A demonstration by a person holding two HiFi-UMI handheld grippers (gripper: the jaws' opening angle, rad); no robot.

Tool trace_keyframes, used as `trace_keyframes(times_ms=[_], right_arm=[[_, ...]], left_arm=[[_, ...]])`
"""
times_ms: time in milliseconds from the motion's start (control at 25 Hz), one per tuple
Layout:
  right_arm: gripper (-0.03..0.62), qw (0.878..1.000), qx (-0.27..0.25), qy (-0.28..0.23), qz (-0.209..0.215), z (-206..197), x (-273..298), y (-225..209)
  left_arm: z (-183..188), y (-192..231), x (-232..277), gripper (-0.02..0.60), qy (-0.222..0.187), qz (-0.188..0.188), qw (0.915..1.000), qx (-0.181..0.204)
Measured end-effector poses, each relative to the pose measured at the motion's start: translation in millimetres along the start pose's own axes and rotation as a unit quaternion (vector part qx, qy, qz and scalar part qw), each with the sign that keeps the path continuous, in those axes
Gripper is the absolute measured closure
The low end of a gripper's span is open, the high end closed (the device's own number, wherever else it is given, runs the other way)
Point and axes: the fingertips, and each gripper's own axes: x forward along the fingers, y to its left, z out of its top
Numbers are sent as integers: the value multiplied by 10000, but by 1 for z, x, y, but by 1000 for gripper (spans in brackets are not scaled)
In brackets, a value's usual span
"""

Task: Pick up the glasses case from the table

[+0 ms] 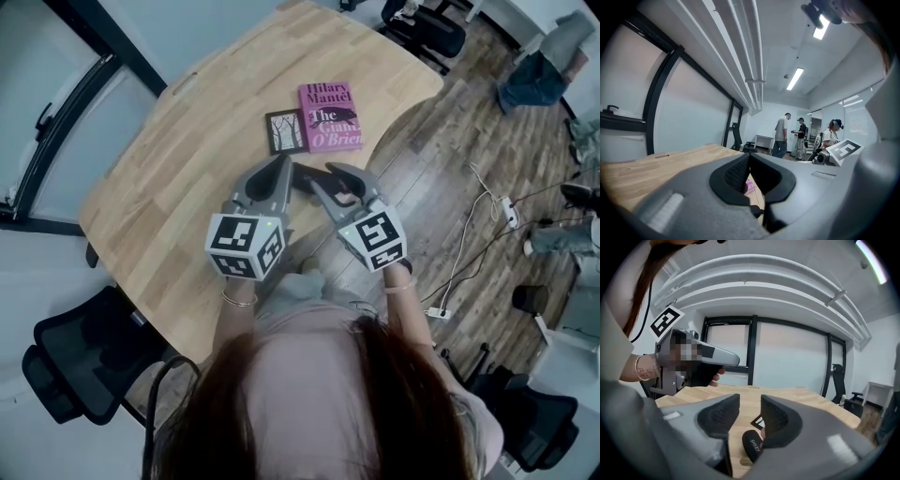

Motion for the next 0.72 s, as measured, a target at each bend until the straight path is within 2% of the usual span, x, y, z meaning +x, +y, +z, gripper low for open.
trace_keyframes(times_ms=[360, 720], right_arm=[[407, 9979, -238, 518, 307, -30, 24, -2], [358, 9912, -478, 955, 785, -66, 42, -10]], left_arm=[[2, 12, 17, 575, 44, -59, 10000, -55], [2, 13, 38, 575, 19, 189, 9997, -130]])
